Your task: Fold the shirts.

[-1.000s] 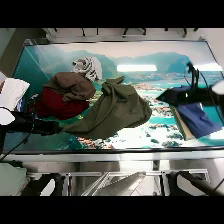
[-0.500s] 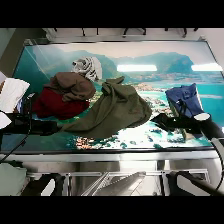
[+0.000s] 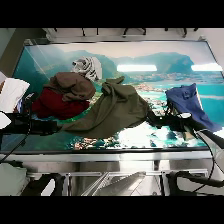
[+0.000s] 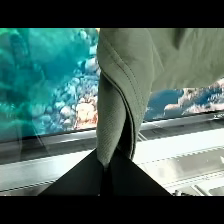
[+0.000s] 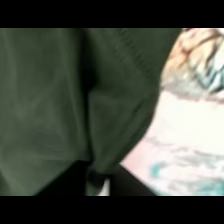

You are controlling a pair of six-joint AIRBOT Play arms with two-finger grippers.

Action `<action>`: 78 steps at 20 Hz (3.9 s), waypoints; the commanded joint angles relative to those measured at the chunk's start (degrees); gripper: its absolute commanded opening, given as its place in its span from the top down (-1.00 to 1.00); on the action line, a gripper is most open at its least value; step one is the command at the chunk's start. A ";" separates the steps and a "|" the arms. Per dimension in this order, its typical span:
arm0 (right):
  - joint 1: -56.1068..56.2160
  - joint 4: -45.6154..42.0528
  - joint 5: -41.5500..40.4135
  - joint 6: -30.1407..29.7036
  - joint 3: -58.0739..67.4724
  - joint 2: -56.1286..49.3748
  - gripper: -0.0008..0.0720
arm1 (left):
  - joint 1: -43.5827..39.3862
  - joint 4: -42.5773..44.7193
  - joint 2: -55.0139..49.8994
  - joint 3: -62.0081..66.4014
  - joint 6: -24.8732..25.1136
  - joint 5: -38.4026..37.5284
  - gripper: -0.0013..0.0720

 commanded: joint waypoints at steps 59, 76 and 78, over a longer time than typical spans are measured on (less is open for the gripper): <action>-4.42 -34.27 8.46 14.29 45.66 -4.68 -0.96 | -4.37 6.23 -40.48 35.26 -4.57 0.90 -0.93; -6.78 -24.00 31.76 17.42 46.45 10.56 -0.96 | 2.38 -22.43 -18.38 -22.84 14.71 15.58 -0.77; -5.86 -24.02 31.74 17.55 46.45 11.28 -0.96 | 2.38 -22.60 -23.02 -20.96 15.54 15.41 -0.77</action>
